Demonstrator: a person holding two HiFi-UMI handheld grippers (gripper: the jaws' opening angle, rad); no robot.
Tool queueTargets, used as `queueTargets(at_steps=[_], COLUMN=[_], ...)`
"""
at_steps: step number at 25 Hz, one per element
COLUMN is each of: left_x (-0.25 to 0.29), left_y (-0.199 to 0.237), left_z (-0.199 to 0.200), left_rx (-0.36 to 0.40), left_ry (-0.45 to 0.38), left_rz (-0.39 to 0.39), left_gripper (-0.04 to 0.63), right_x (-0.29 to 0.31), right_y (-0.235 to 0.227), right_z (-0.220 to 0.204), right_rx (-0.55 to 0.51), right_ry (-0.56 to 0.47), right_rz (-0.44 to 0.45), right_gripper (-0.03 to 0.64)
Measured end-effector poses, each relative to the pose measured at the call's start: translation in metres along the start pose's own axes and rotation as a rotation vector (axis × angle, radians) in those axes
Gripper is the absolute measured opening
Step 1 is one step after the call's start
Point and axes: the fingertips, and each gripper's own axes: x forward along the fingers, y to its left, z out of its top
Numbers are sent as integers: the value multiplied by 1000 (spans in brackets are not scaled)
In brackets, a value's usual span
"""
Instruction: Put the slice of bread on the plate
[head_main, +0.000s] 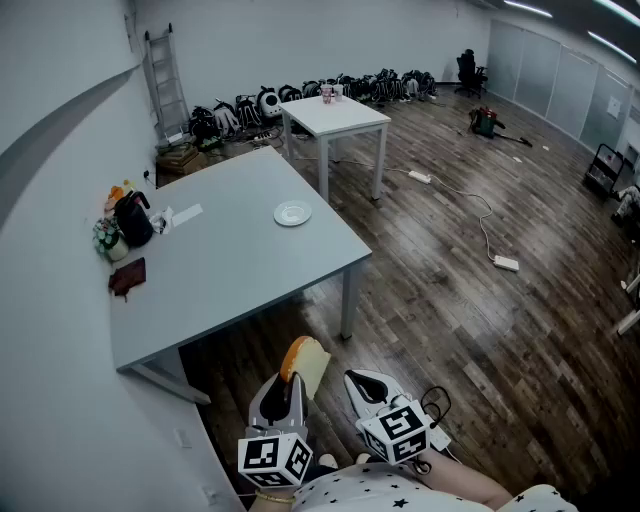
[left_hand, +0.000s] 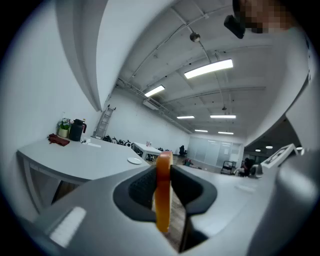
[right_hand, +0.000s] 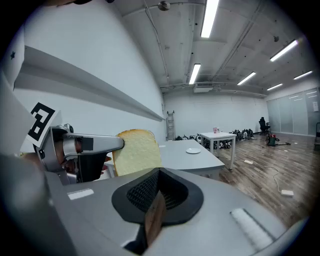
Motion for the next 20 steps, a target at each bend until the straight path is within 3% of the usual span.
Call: queueTargets(at_steps=[20], left_x=[25], left_y=[63], left_z=[5], left_rx=[-5], left_ry=[33], left_rz=[-20], left_gripper=[91], right_x=[59], right_y=[25], right_z=[18], right_rx=[3], right_ry=[-31], right_rz=[-25], right_gripper=[-2])
